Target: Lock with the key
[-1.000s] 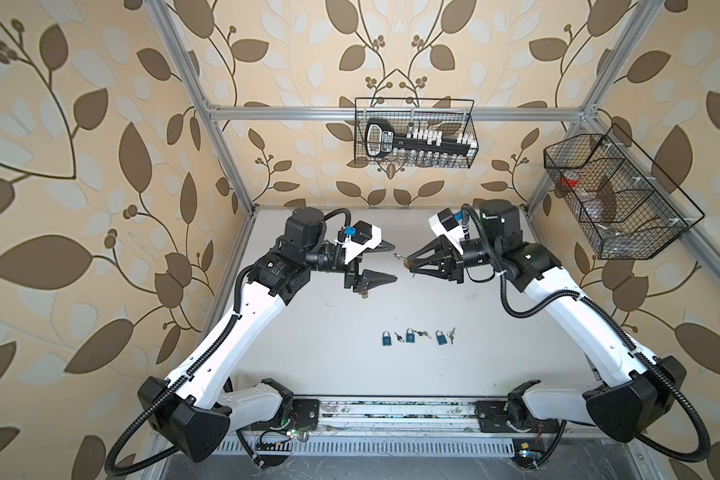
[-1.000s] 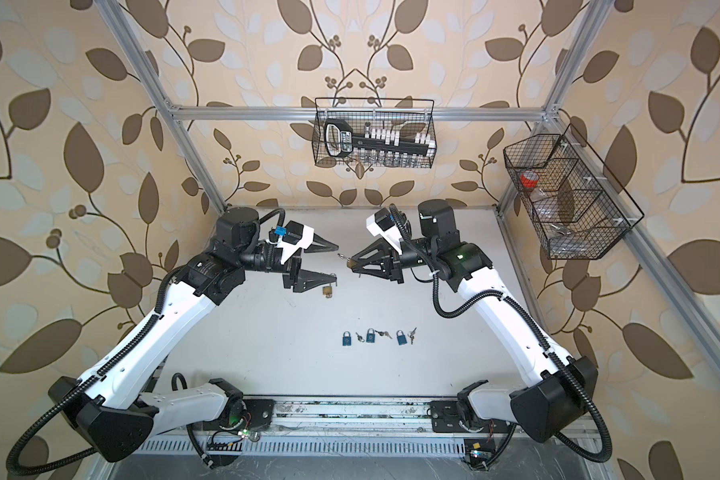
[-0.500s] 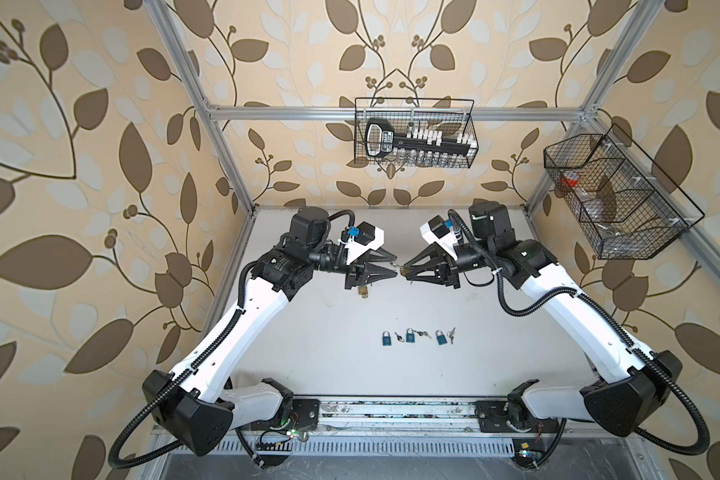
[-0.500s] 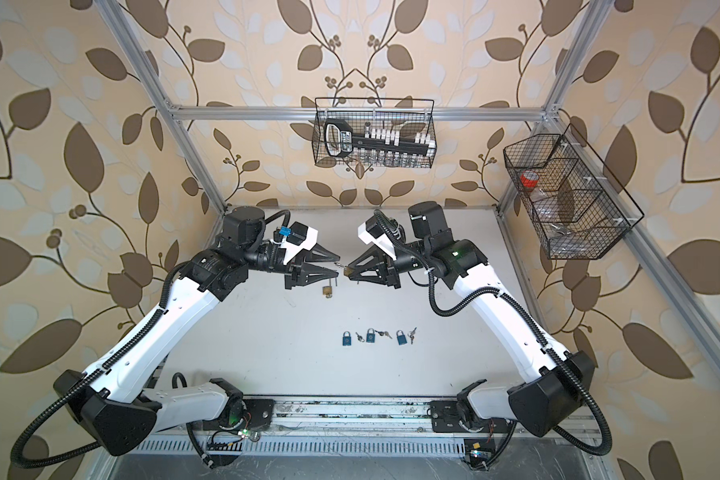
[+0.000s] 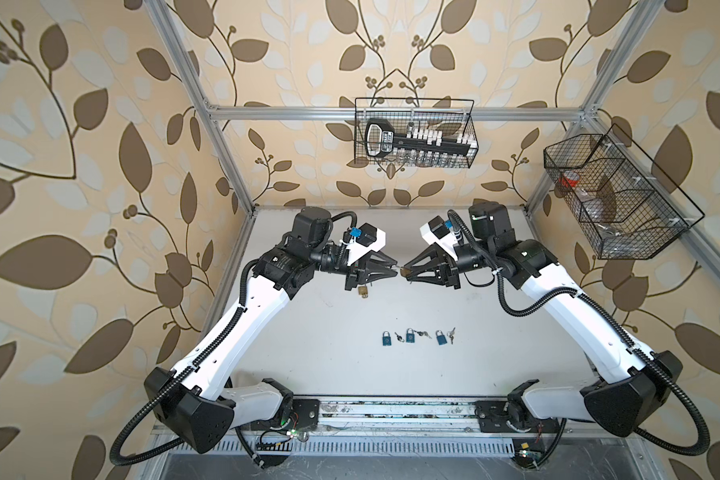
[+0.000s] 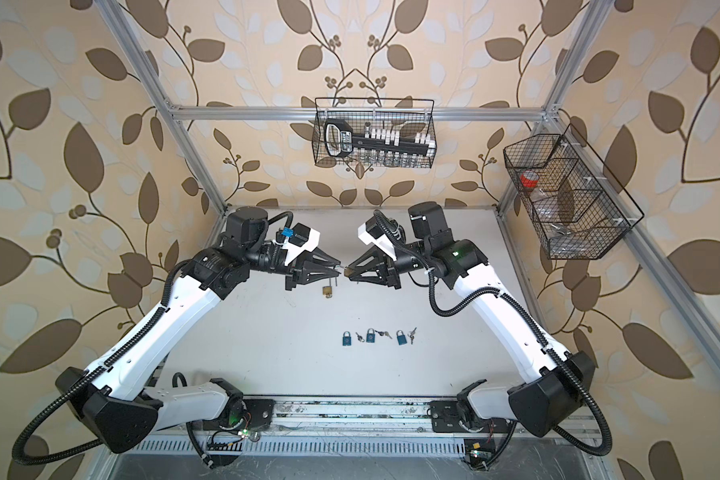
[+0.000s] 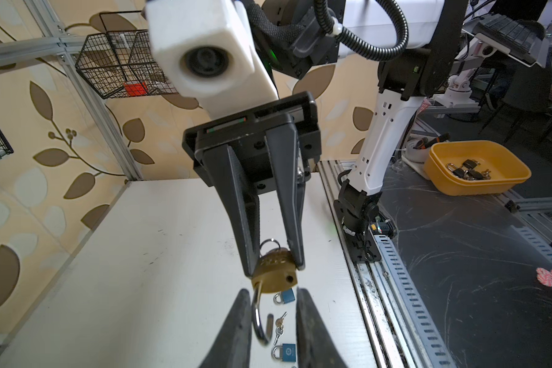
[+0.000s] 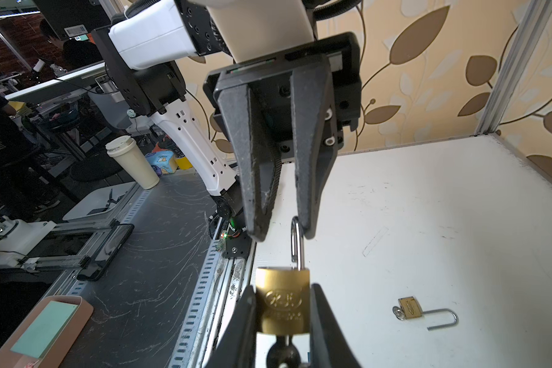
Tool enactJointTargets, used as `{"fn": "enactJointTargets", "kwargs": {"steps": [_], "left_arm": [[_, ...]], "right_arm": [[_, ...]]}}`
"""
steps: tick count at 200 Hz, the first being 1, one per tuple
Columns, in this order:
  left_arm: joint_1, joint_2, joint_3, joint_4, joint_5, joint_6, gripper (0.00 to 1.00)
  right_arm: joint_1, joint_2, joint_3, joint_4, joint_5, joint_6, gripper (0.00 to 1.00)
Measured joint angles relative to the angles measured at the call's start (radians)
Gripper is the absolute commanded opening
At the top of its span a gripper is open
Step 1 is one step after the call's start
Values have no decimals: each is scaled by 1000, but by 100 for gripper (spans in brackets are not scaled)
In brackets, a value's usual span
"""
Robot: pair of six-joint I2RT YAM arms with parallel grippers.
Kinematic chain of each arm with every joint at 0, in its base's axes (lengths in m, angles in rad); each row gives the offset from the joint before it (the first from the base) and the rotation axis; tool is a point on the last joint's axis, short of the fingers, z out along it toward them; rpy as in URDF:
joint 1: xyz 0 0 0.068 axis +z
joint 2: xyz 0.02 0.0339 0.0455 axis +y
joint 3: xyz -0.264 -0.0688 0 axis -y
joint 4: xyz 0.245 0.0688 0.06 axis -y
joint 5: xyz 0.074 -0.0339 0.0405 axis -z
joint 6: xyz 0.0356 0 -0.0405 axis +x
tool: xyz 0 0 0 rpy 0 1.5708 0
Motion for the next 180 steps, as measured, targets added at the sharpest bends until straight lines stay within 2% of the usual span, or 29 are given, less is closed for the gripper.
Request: {"fn": "enactJointTargets", "kwargs": {"steps": [86, 108, 169, 180], "left_arm": [[0, 1, 0, -11, 0, 6, 26], [0, 2, 0, -11, 0, 10, 22], [0, 7, 3, -19, -6, 23, 0], [0, 7, 4, -18, -7, 16, 0]], "right_arm": [[4, 0, 1, -4, -2, 0, 0], [5, 0, 2, -4, -3, 0, 0], [11, 0, 2, -2, -18, 1, 0], [11, 0, 2, 2, -17, 2, 0]]}}
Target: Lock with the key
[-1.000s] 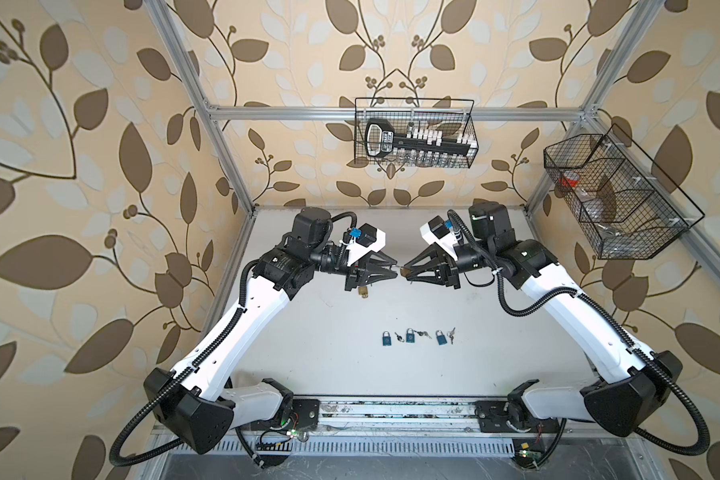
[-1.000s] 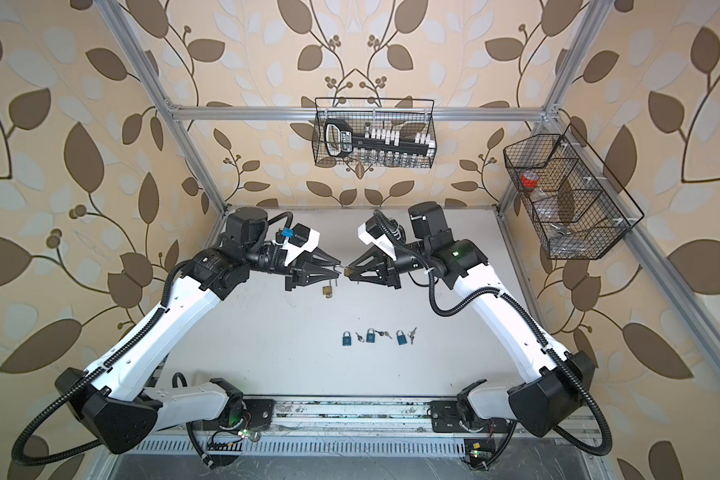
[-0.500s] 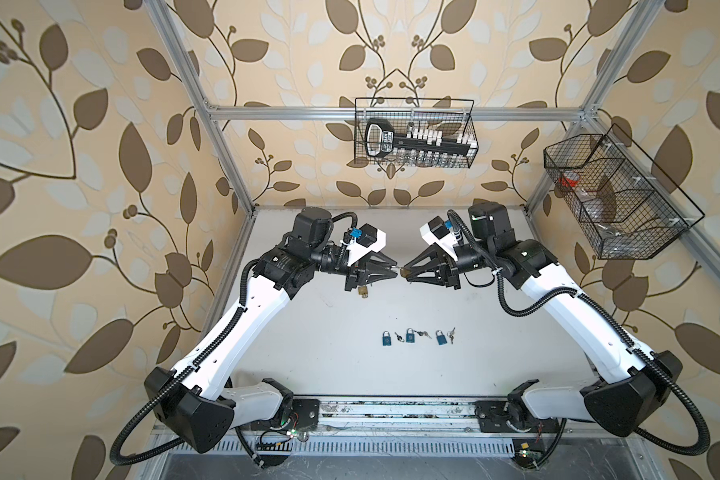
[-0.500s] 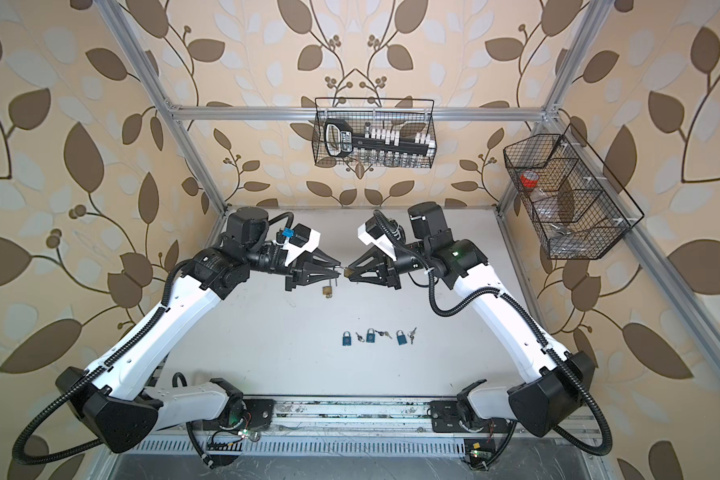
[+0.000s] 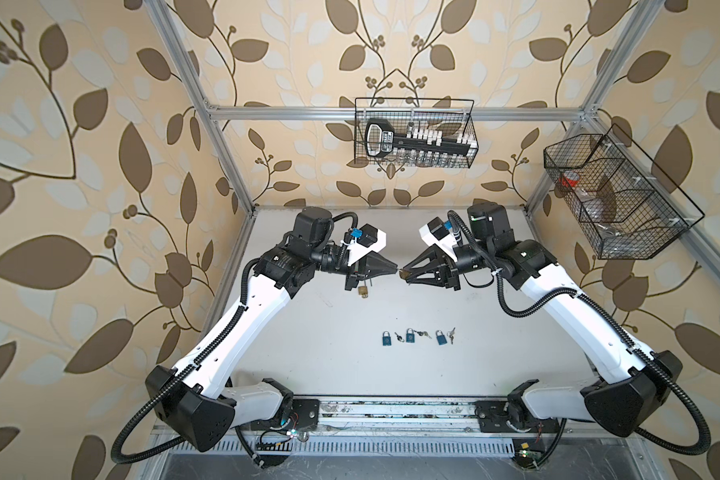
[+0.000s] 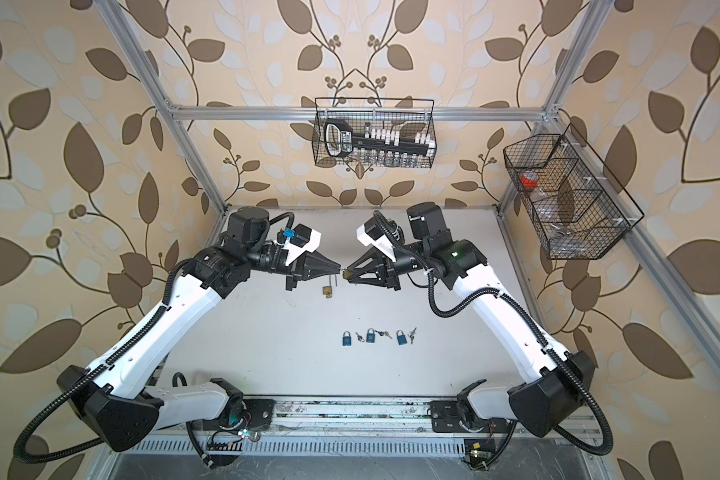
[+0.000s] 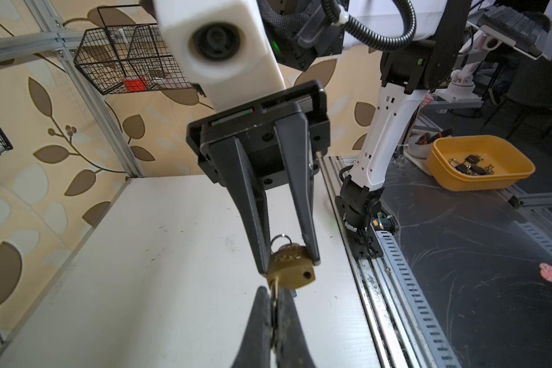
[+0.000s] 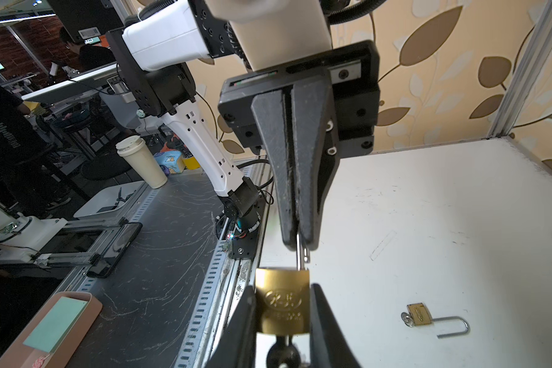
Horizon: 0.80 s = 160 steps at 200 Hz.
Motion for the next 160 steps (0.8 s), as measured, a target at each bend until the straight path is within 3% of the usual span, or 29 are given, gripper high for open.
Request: {"fn": "enactJointTargets", "kwargs": {"steps": [25, 41, 75, 91, 131, 160], "left_arm": [[1, 0, 0, 9, -6, -25, 0], [1, 0, 1, 35, -25, -76, 0], [-1, -2, -3, 116, -65, -243, 0], [-1, -20, -29, 185, -125, -337, 0], [-1, -72, -51, 247, -333, -554, 0], [-1, -92, -49, 260, -449, -682, 0]], "right_arm": [[0, -2, 0, 14, 6, 8, 3], [0, -10, 0, 37, 28, 24, 31], [0, -64, -24, 151, 124, 88, 71], [-1, -118, -73, 237, 198, 132, 84], [-19, -211, -186, 426, 349, 261, 86], [-105, -215, -237, 573, 378, 451, 81]]}}
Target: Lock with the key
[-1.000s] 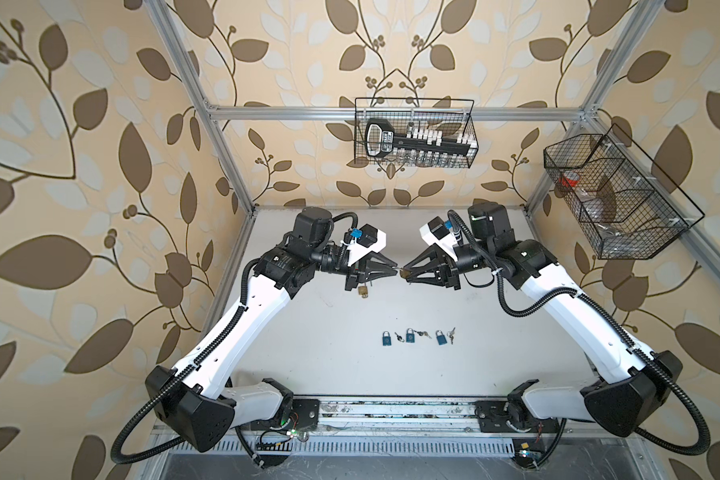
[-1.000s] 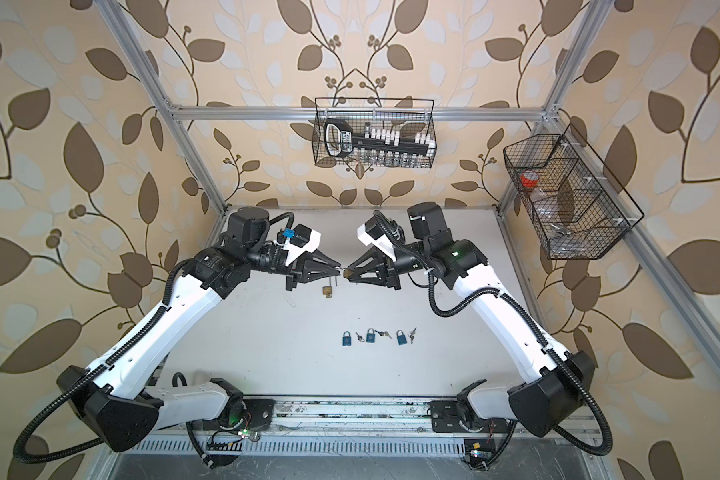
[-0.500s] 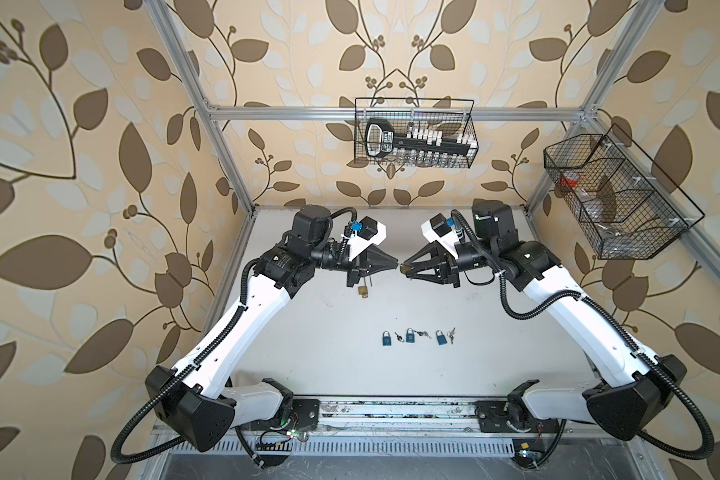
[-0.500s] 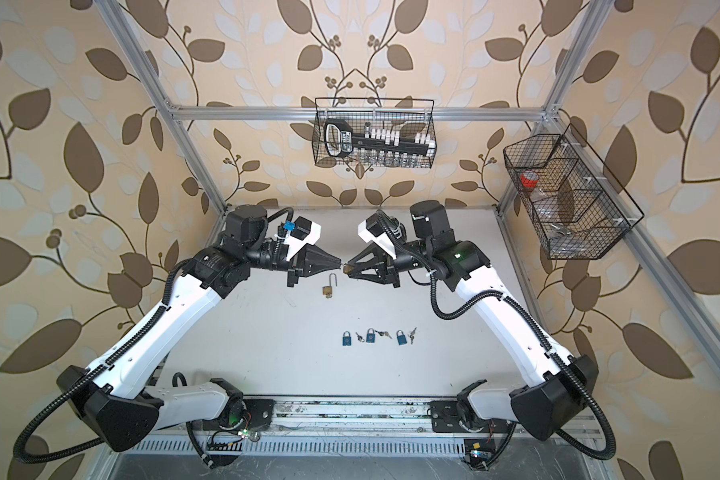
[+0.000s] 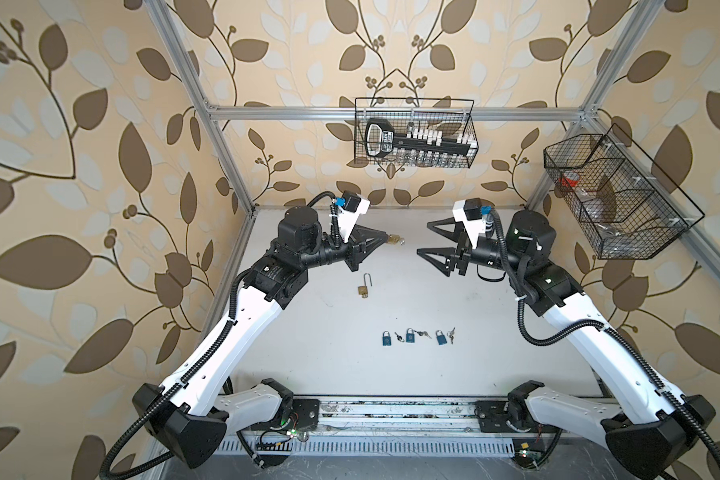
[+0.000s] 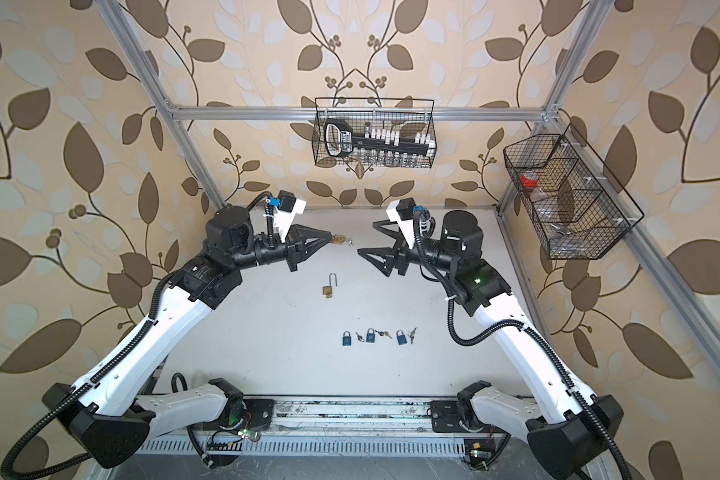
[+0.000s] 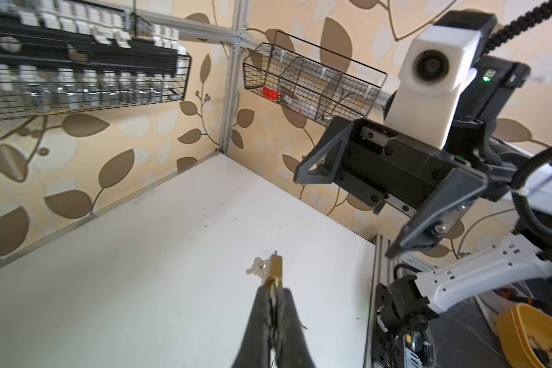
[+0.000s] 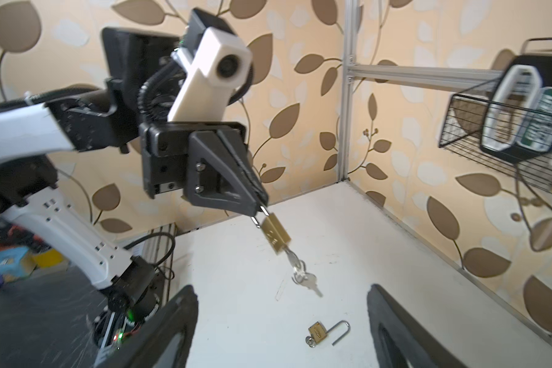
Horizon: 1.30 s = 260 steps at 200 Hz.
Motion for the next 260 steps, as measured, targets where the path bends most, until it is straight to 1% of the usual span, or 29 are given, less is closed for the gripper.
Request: {"fn": "enactJointTargets", "kwargs": {"steps": [17, 37, 67, 92, 115, 152, 181, 194, 216, 244, 260], "left_arm": [[0, -13, 0, 0, -34, -47, 0], [0, -33, -1, 21, -28, -71, 0], [0, -51, -6, 82, 8, -97, 0], [0, -50, -14, 123, 40, -133, 0], [0, -40, -14, 182, 95, -185, 0], [0, -2, -36, 328, 210, -307, 0], [0, 14, -43, 374, 267, -361, 0], [0, 14, -44, 389, 277, -375, 0], [0, 14, -45, 421, 296, -401, 0], [0, 14, -45, 449, 312, -426, 0], [-1, 14, -45, 459, 320, -436, 0]], "right_arm": [[-66, 11, -35, 97, -29, 132, 81], [-107, 33, -77, 238, -105, 288, 81], [-97, 65, -85, 431, -240, 471, 81], [-57, 79, -56, 494, -297, 541, 80], [-27, 99, -2, 479, -303, 547, 80], [-23, 98, 1, 472, -303, 499, 81], [-4, 98, 1, 479, -303, 447, 76], [12, 97, 2, 478, -303, 419, 73], [47, 97, 12, 454, -296, 350, 65], [63, 97, 24, 433, -288, 311, 58], [66, 98, 27, 430, -283, 304, 49]]}}
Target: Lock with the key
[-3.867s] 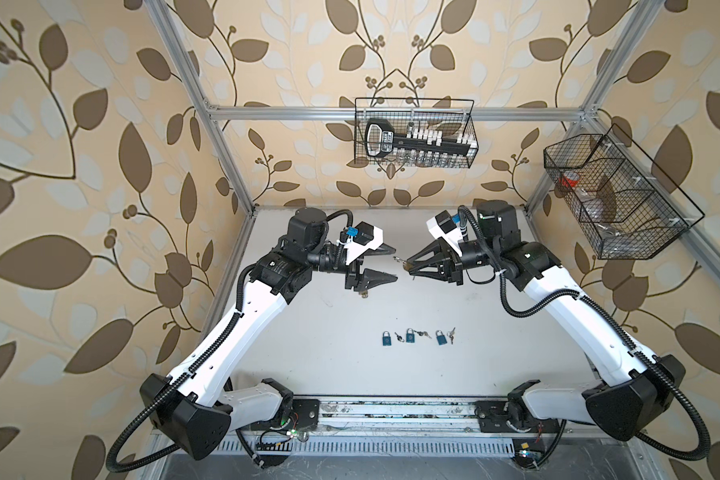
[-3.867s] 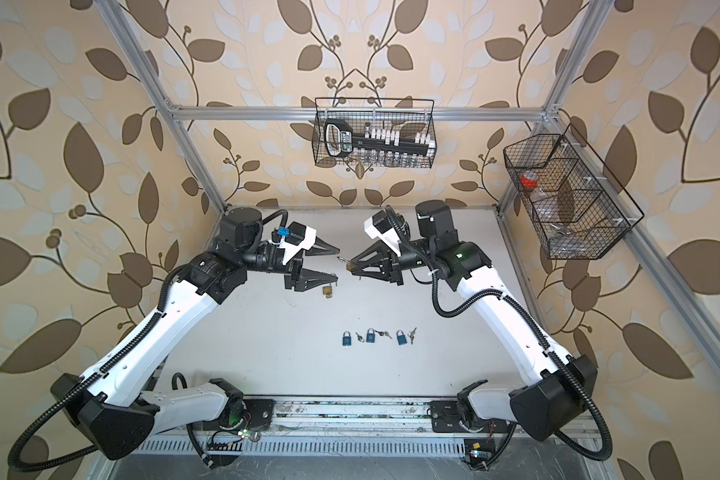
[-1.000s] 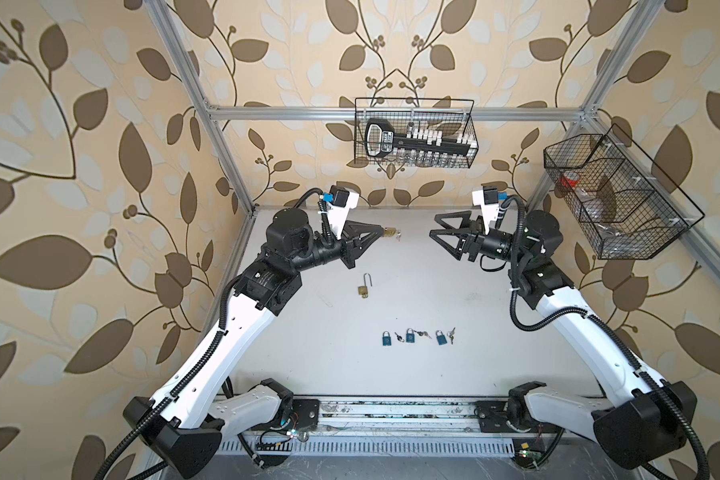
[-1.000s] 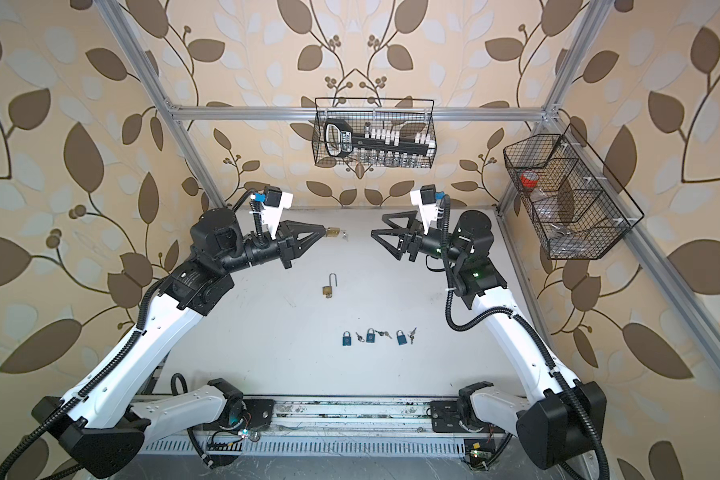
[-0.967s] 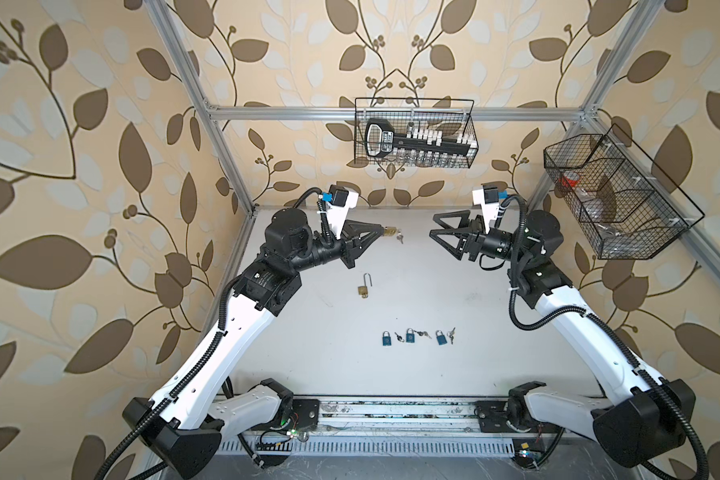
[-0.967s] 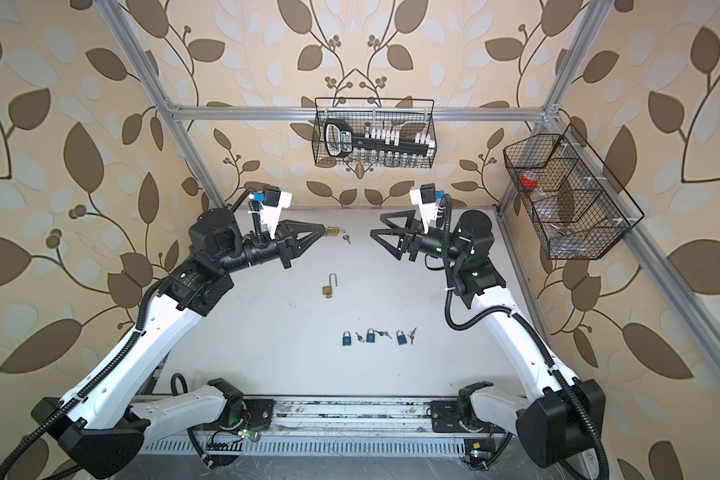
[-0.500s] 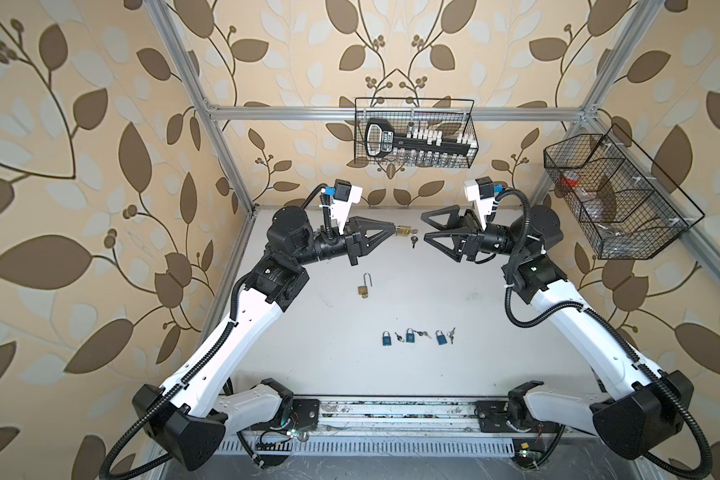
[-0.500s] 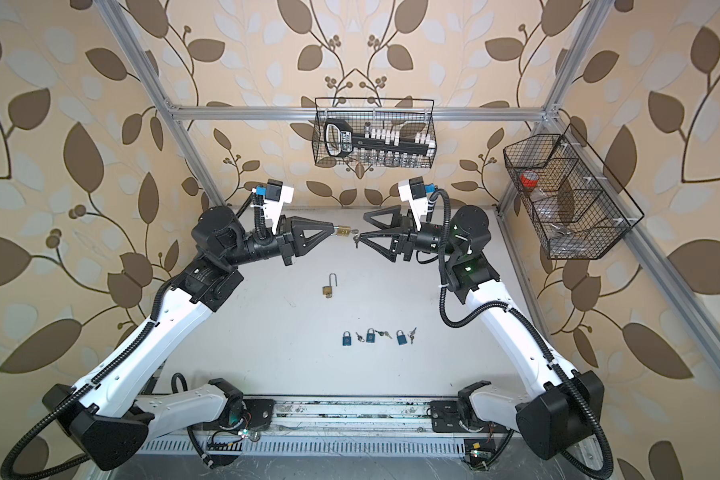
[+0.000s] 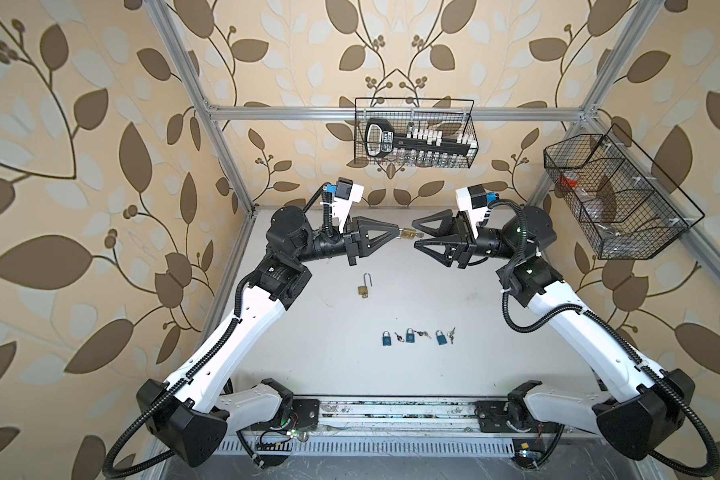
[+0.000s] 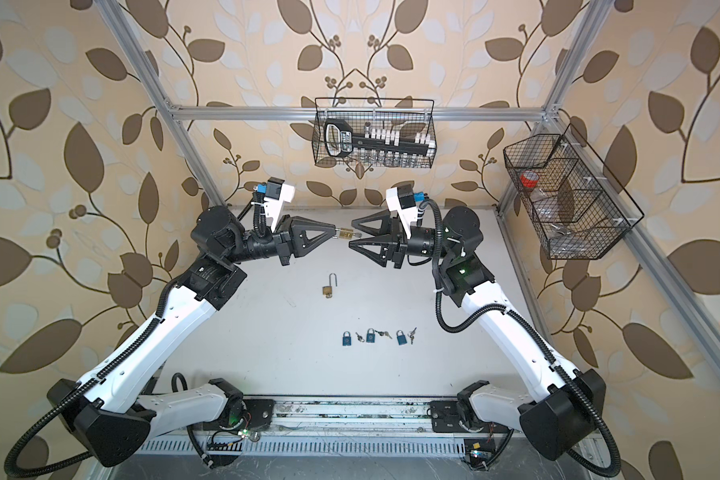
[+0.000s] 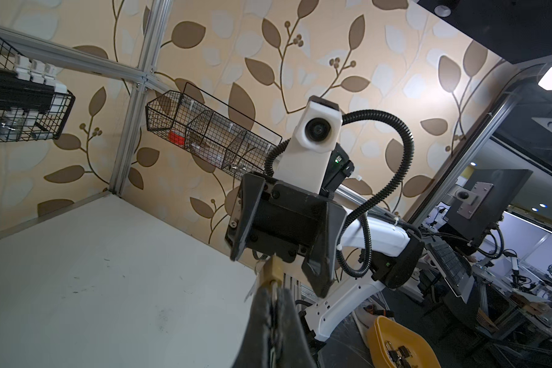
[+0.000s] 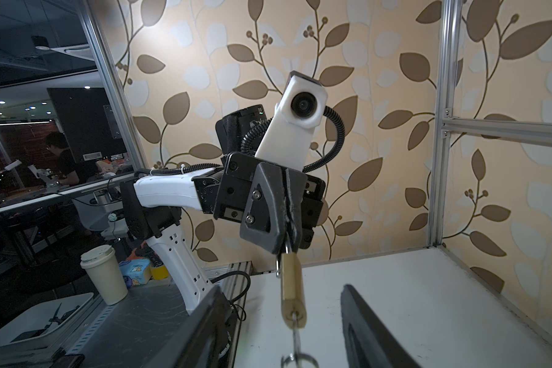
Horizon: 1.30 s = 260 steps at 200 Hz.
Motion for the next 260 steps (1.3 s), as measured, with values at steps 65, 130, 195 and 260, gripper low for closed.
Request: {"fn": "enactJointTargets", "kwargs": {"steps": [65, 130, 195, 260], "left_arm": [[-6, 0, 0, 9, 7, -6, 0], [-6, 0, 0, 9, 7, -6, 0], [-6, -1, 0, 9, 6, -6, 0], [-6, -27, -33, 30, -4, 7, 0]], "right_arm": [[15, 19, 25, -10, 2, -14, 26], [20, 21, 27, -16, 3, -17, 20], [20, 21, 27, -23, 5, -14, 10], [26, 21, 27, -29, -2, 54, 0]]}}
